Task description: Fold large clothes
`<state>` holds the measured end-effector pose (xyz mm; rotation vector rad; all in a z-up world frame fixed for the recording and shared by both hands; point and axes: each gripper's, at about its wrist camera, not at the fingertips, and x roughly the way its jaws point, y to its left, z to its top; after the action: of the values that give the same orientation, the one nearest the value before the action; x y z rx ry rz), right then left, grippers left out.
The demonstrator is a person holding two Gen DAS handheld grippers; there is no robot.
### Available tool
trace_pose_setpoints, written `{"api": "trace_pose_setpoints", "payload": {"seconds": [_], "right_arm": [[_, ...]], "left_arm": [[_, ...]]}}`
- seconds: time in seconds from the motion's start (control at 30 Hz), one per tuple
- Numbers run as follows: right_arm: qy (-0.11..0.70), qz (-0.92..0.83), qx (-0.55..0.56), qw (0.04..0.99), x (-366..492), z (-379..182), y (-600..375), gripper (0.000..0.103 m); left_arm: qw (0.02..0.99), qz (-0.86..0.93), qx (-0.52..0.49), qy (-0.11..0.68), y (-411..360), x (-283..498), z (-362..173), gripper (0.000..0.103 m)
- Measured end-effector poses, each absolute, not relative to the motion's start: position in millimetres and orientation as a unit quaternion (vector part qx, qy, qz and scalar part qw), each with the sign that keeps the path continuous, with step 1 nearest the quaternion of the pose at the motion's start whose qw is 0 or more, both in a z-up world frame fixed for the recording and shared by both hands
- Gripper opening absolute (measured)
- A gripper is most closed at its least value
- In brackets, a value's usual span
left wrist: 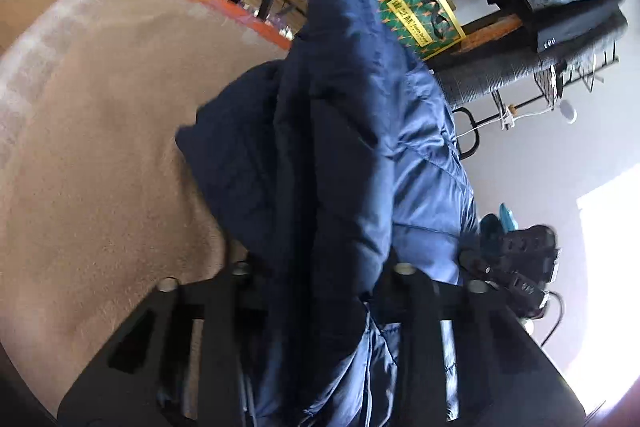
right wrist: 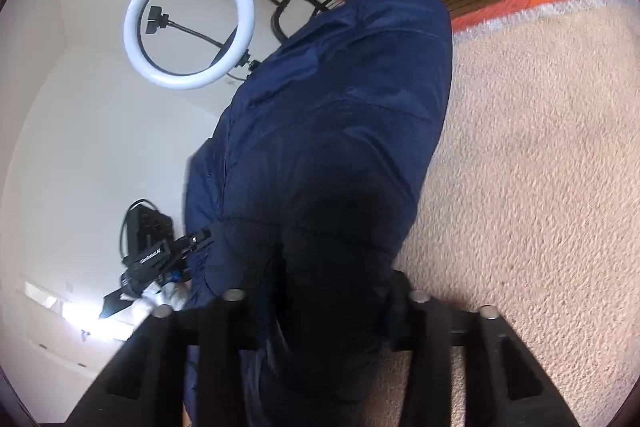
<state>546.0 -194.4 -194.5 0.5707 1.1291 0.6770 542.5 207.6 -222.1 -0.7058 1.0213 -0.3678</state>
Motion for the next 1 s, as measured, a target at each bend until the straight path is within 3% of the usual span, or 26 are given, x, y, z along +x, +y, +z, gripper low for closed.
{"api": "trace_pose_setpoints", "payload": {"seconds": [0.27, 1.0], "right_arm": [[0.506, 0.294, 0.167, 0.793, 529.3, -138.9, -186.2, 0.02], [0.481, 0.244, 0.054, 0.84, 412.5, -24.2, -299.3, 0.018]], "left_arm": [[0.814, -0.179, -0.304, 0.461, 187.7, 514.2, -189.1, 0.017], [0.803, -0.275, -0.264, 0.458, 37.5, 419.9, -103.1, 0.015]]}}
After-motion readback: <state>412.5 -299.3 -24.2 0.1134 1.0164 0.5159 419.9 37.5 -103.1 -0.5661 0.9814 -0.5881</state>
